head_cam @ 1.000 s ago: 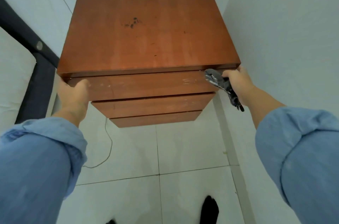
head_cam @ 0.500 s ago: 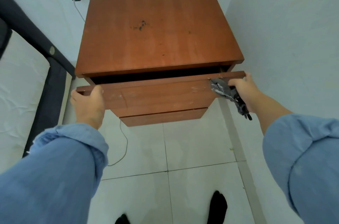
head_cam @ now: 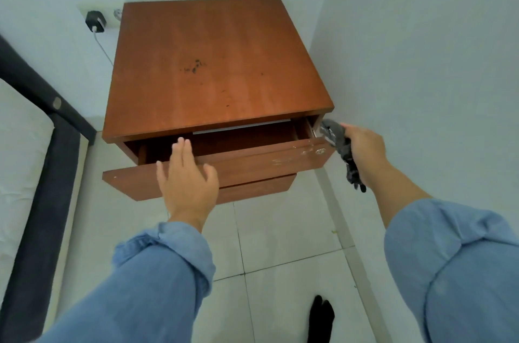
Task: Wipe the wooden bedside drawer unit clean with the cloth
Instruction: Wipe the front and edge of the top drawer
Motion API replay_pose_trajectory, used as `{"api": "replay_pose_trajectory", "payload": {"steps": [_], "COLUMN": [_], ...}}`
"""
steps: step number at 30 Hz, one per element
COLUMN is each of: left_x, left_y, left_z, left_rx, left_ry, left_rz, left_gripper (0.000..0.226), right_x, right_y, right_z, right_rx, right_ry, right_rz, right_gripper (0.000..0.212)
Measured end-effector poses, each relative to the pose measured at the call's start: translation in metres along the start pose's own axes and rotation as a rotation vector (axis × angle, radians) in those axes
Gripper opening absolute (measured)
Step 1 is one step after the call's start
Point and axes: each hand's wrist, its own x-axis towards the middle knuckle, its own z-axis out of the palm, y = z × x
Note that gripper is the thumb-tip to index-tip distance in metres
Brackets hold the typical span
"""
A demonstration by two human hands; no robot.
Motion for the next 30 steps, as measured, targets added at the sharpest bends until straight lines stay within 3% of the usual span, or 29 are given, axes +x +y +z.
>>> {"api": "replay_pose_trajectory", "payload": {"steps": [3, 11, 14, 20, 26, 30], "left_x": [-0.006, -0.016, -0.015, -0.018, -0.01, -0.009], "left_y": [0.024, 0.014, 0.012, 0.012, 0.01, -0.011], "left_z": [0.012, 0.024, 0.023, 0.026, 0.015, -0.001], "left_rx": [0.071, 0.186, 0.166, 0.062, 0.037, 0.097], "left_ry": [-0.11, -0.259, -0.243, -0.227, -0.263, -0.19], "left_rz": [0.23, 0.406, 0.407, 0.389, 0.409, 0.326], "left_gripper": [0.061, 0.076, 0.075, 0.078, 0.072, 0.067], "right_x": [0.005, 0.007, -0.003, -0.053, -0.066, -0.078], "right_y": [-0.005, 0.031, 0.03, 0.034, 0.022, 0.019], "right_z": [0.001, 0.03, 0.048, 0.105, 0.127, 0.136], "right_rx": [-0.125, -0.452, -0.545, -0.578, -0.68, -0.678], "right_ry": [0.089, 0.175, 0.186, -0.009, -0.071, -0.099], "right_rz": [-0.14, -0.257, -0.269, -0.419, -0.406, -0.395], "right_gripper": [0.031, 0.036, 0.036, 0.036, 0.036, 0.036]}}
